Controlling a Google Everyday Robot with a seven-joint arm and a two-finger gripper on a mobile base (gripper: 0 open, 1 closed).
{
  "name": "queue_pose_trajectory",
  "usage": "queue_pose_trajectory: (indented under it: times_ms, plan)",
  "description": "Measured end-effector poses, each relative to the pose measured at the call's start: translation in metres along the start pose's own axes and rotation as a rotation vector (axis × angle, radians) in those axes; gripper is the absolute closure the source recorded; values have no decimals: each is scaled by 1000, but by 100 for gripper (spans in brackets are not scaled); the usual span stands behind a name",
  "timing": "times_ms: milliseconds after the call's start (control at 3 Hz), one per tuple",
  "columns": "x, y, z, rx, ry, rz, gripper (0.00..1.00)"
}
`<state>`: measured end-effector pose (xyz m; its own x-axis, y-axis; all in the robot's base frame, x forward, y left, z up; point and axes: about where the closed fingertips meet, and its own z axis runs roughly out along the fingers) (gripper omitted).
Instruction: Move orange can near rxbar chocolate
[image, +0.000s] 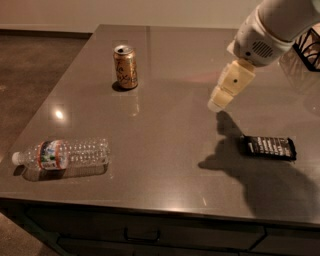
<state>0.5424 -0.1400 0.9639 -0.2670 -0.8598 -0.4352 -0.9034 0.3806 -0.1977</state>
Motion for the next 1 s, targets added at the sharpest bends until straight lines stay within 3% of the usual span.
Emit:
queue_pose_trajectory:
  times_ms: [333, 1000]
  plan:
    - [-37, -15, 21, 31, -79, 39, 0]
    - [-108, -36, 65, 35, -188, 79, 0]
